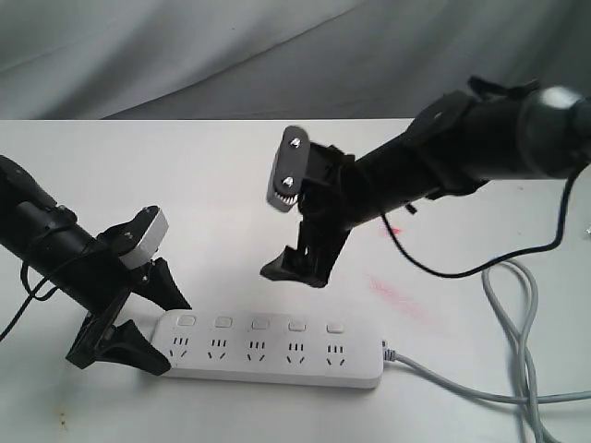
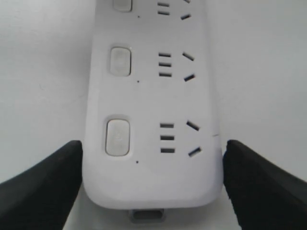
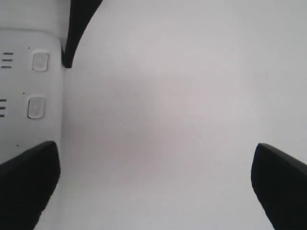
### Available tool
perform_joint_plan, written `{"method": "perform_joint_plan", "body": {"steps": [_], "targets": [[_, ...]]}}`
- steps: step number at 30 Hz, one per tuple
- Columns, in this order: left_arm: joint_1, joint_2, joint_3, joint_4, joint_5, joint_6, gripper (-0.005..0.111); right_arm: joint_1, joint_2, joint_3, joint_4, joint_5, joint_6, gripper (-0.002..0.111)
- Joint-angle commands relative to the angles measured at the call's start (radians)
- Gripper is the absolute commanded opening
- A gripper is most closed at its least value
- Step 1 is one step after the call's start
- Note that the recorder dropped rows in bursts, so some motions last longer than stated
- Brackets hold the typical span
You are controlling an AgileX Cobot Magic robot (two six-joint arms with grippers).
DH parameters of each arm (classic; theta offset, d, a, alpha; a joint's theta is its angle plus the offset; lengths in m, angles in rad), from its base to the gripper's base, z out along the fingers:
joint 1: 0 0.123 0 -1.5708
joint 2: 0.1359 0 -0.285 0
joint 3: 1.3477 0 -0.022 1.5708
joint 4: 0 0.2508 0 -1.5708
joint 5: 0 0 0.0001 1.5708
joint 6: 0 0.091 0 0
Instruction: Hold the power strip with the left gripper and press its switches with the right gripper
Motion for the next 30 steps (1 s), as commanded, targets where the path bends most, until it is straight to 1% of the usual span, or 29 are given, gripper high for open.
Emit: {"method": "perform_joint_plan", "body": {"steps": [1, 2, 3, 5, 9, 19, 25, 30], "targets": [[-0.004, 0.001, 0.006, 0.024, -0.01, 0.008, 0.0, -0.052, -0.021, 0.027, 0.005, 0.086, -0.035, 0.104], [-0.004, 0.001, 0.006, 0.024, -0.01, 0.008, 0.0, -0.05, -0.016, 0.044, 0.007, 0.074, -0.055, 0.104], [-0.004, 0.001, 0.006, 0.024, -0.01, 0.008, 0.0, -0.04, 0.0, 0.07, 0.009, 0.02, -0.065, 0.104], [-0.004, 0.001, 0.006, 0.024, -0.01, 0.008, 0.0, -0.026, 0.027, 0.082, 0.013, -0.004, -0.066, 0.104], [-0.004, 0.001, 0.006, 0.024, -0.01, 0.008, 0.0, -0.015, 0.058, 0.082, 0.047, 0.022, -0.07, 0.104], [-0.004, 0.001, 0.006, 0.024, -0.01, 0.008, 0.0, -0.015, 0.06, 0.084, 0.023, 0.033, -0.055, 0.104], [-0.004, 0.001, 0.006, 0.024, -0.01, 0.008, 0.0, -0.015, 0.06, 0.124, 0.009, -0.065, -0.055, 0.104], [-0.004, 0.001, 0.006, 0.024, -0.01, 0.008, 0.0, -0.015, 0.06, 0.129, 0.006, -0.072, -0.055, 0.104]]}}
